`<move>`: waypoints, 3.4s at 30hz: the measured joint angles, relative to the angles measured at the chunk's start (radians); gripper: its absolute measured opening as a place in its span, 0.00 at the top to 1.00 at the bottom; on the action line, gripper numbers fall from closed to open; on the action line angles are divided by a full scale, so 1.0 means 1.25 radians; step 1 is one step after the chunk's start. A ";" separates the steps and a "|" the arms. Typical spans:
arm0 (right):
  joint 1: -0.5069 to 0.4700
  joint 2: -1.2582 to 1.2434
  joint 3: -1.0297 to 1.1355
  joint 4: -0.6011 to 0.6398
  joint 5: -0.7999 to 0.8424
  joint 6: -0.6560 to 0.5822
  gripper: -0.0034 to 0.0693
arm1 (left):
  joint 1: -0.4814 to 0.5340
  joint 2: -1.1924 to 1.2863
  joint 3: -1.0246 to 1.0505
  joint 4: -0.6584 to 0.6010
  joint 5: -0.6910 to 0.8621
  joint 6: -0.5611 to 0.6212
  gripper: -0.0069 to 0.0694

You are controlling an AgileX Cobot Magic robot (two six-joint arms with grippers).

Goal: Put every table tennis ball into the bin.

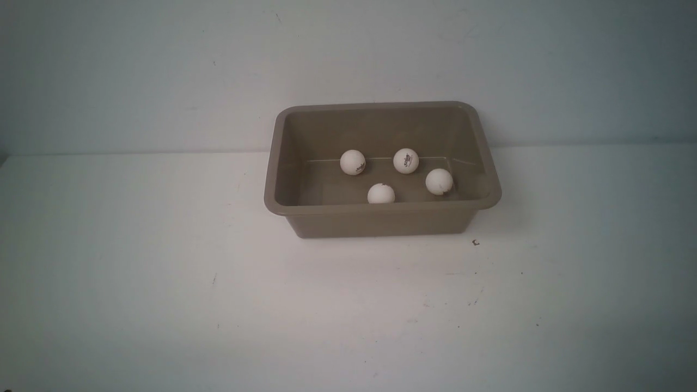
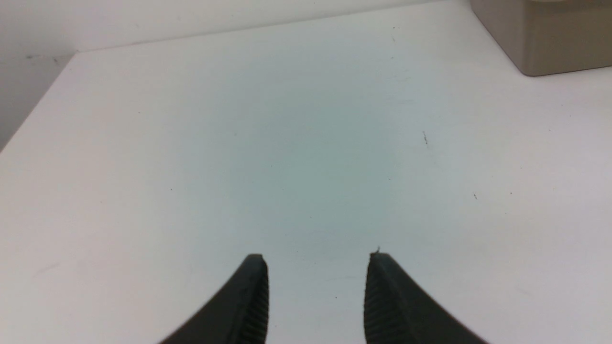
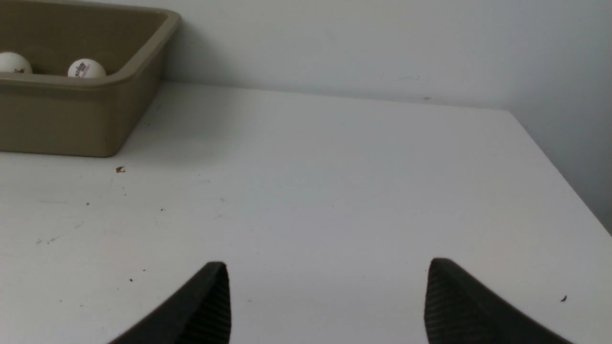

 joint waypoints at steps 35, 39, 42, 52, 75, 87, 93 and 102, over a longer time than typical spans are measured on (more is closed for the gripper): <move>0.000 0.000 -0.001 0.037 0.006 0.000 0.27 | 0.000 0.000 0.000 0.000 0.000 0.000 0.57; 0.000 0.000 -0.001 0.037 0.006 0.000 0.27 | 0.000 0.000 0.000 0.000 0.000 0.000 0.57; 0.000 0.000 -0.001 0.037 0.006 0.000 0.27 | 0.000 0.000 0.000 0.000 0.000 0.000 0.57; 0.000 0.000 -0.001 0.037 0.006 0.000 0.27 | 0.000 0.000 0.000 0.000 0.000 0.000 0.57; 0.000 0.000 -0.001 0.037 0.007 0.000 0.27 | 0.000 0.000 0.000 -0.034 0.000 -0.035 0.57; 0.000 0.000 -0.001 0.037 0.007 0.000 0.27 | 0.000 0.000 0.000 -0.035 0.000 -0.035 0.57; 0.000 0.000 -0.001 0.037 0.007 0.000 0.27 | 0.000 0.000 0.000 -0.035 0.000 -0.035 0.57; 0.000 0.000 -0.001 0.037 0.007 0.000 0.27 | 0.000 0.000 0.000 -0.035 0.000 -0.035 0.57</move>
